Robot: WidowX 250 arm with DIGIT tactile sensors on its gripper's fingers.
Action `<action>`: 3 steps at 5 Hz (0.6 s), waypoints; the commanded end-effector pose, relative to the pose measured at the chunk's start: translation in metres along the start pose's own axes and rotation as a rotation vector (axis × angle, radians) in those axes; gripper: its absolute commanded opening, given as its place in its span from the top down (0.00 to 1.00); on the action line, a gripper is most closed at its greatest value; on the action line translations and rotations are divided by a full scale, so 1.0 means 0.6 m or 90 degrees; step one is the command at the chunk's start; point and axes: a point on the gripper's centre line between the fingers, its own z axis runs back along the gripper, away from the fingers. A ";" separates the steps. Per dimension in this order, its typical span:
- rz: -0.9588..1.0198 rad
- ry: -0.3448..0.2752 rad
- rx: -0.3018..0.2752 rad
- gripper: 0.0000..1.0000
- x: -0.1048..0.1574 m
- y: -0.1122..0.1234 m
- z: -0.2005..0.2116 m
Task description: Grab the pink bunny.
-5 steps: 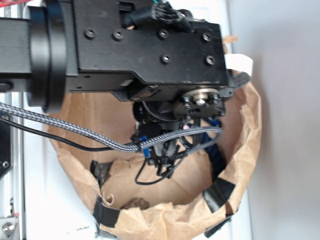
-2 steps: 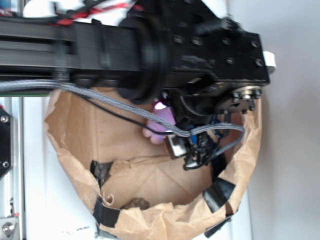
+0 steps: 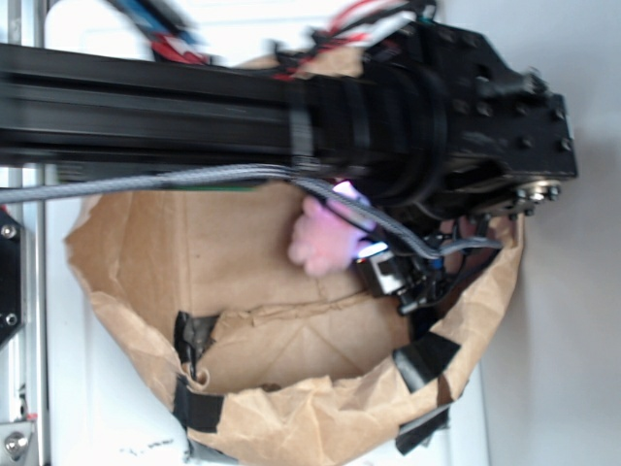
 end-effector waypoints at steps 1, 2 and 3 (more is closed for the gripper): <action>0.009 -0.034 0.021 0.00 0.040 -0.005 0.001; 0.019 -0.037 0.020 1.00 0.028 -0.006 0.006; -0.012 -0.057 0.025 1.00 0.015 -0.007 0.023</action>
